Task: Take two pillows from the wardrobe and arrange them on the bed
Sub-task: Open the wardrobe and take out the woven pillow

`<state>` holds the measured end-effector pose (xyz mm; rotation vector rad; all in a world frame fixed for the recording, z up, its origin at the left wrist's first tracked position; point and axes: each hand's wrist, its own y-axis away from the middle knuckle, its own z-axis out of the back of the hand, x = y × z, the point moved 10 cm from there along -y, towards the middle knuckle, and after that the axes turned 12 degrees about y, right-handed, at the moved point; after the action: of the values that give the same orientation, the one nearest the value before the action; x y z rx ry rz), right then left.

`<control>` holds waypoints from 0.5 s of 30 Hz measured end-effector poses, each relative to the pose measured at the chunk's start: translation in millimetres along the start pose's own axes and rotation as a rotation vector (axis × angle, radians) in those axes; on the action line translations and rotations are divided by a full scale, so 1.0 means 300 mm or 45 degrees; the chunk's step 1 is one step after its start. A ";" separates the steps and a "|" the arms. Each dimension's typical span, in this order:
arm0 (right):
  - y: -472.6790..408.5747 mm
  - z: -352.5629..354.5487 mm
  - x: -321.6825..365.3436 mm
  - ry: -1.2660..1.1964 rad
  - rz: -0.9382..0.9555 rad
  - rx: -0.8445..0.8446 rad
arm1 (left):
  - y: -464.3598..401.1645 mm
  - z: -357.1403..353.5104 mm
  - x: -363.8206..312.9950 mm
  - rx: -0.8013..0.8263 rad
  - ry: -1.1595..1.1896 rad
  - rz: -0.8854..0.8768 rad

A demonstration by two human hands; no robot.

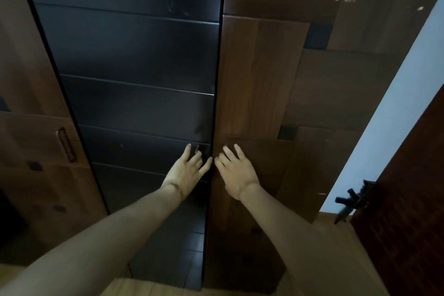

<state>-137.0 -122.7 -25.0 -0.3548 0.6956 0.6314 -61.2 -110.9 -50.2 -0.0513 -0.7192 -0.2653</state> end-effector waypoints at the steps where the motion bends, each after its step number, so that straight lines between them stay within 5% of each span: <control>1: 0.012 0.006 0.003 -0.019 -0.019 -0.005 | 0.013 0.011 -0.003 0.004 0.008 0.018; 11: 0.206 0.087 0.060 -0.017 0.048 -0.036 | 0.322 0.015 -0.027 -0.040 -0.080 -0.170; 15: 0.306 0.119 0.103 0.003 0.024 -0.010 | 0.495 -0.009 -0.047 0.094 -0.088 -0.297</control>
<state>-160.5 -22.3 -29.6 -0.3563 0.6998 0.6519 -31.5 35.4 -55.0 0.0943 -0.8042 -0.4613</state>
